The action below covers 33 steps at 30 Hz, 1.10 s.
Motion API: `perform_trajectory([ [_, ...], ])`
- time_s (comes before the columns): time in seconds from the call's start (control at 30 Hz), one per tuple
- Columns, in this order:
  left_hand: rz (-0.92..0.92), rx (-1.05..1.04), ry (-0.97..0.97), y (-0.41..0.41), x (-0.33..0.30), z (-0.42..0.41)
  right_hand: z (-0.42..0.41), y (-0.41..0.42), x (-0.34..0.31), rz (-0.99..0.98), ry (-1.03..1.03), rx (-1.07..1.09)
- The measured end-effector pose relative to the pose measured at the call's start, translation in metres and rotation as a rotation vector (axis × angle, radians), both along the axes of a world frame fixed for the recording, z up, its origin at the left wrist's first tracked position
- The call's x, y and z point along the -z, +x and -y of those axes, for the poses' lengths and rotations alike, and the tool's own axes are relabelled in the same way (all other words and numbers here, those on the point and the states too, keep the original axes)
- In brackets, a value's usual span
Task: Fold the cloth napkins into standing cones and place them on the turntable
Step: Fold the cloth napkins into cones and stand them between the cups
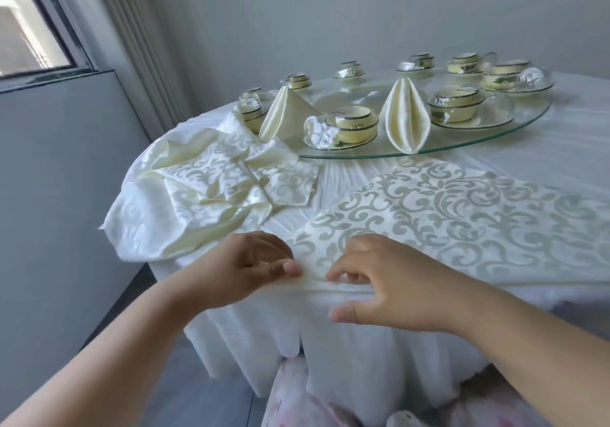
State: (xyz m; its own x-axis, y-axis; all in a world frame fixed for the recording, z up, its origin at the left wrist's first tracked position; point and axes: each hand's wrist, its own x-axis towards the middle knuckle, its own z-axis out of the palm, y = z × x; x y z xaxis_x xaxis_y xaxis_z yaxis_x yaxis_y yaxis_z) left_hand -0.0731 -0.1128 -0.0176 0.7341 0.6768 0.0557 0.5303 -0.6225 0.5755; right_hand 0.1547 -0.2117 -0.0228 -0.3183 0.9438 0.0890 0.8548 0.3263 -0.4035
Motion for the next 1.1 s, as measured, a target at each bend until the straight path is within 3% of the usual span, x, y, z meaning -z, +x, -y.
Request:
perform_trajectory([
  [0.07, -0.002, 0.035, -0.113, -0.008, -0.002, -0.006, -0.005, -0.015, 0.007, 0.047, 0.102, -0.013],
  [0.17, -0.08, 0.09, -0.115, -0.01, -0.009, -0.009, -0.014, -0.032, 0.015, -0.002, 0.202, 0.03],
  [0.37, -0.273, 0.06, 0.012, -0.017, -0.015, -0.022, -0.024, -0.029, 0.013, -0.221, 0.047, 0.197],
  [0.5, -0.085, -0.082, -0.015, -0.024, -0.023, -0.033, -0.021, -0.028, 0.008, -0.333, -0.003, 0.26],
  [0.63, 0.23, -0.128, -0.177, -0.027, -0.027, -0.035, -0.003, -0.034, 0.007, 0.013, 0.239, 0.237],
  [0.8, 0.572, -0.041, -0.382, -0.023, -0.032, -0.035, 0.011, -0.027, 0.007, -0.247, 0.112, 0.197],
  [0.97, 0.639, -0.04, -0.586, 0.002, -0.043, -0.028, 0.027, -0.012, -0.014, -0.658, -0.176, 0.191],
  [1.1, 0.638, -0.162, -0.609, 0.043, -0.055, -0.037, 0.04, 0.021, -0.018, -0.454, -0.129, 0.303],
])
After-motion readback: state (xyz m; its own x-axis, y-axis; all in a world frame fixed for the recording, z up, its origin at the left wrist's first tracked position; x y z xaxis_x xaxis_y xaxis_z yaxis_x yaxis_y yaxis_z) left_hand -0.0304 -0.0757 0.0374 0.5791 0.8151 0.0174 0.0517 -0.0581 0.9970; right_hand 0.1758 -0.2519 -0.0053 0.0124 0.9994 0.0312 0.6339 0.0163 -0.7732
